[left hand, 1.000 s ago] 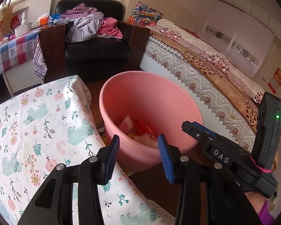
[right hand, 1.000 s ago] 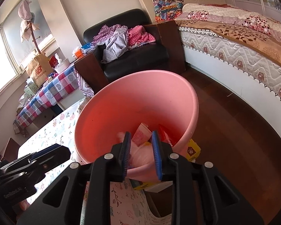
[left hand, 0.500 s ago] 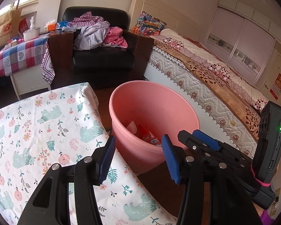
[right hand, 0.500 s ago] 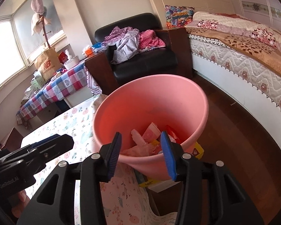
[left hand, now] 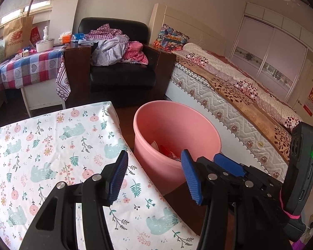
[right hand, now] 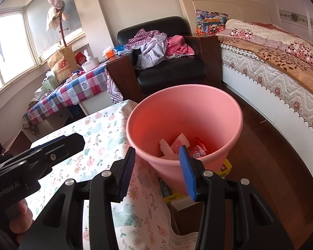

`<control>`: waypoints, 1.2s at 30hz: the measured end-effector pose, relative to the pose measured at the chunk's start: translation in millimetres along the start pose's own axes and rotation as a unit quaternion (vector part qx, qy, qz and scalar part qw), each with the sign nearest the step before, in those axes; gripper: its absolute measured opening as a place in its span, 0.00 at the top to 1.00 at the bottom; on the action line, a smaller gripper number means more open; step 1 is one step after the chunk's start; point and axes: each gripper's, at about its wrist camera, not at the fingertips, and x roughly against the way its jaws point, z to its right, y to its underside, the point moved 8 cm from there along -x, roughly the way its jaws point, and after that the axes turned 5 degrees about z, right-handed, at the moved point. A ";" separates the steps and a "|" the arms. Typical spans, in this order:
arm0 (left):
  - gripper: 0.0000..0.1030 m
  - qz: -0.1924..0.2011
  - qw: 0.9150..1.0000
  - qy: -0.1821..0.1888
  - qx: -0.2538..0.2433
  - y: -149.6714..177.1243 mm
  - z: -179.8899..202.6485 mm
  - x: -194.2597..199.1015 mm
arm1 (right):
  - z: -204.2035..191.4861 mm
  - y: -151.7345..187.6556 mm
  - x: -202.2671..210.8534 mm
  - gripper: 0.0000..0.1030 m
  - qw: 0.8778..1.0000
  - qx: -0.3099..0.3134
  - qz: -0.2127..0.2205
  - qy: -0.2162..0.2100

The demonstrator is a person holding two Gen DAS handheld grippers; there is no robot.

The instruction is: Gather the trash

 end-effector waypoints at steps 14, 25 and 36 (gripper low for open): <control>0.43 0.006 1.000 -0.018 0.010 5.0 -16.1 16.2 | -28.0 4.1 11.2 0.48 1.000 0.024 0.007 -0.009; 0.39 0.008 0.999 -0.049 0.018 9.8 -32.5 19.2 | -35.1 6.2 13.8 0.42 0.999 0.033 0.005 -0.009; 0.39 0.020 0.998 -0.065 0.010 11.2 -37.0 25.8 | -42.3 10.7 17.6 0.41 0.999 0.045 0.008 -0.006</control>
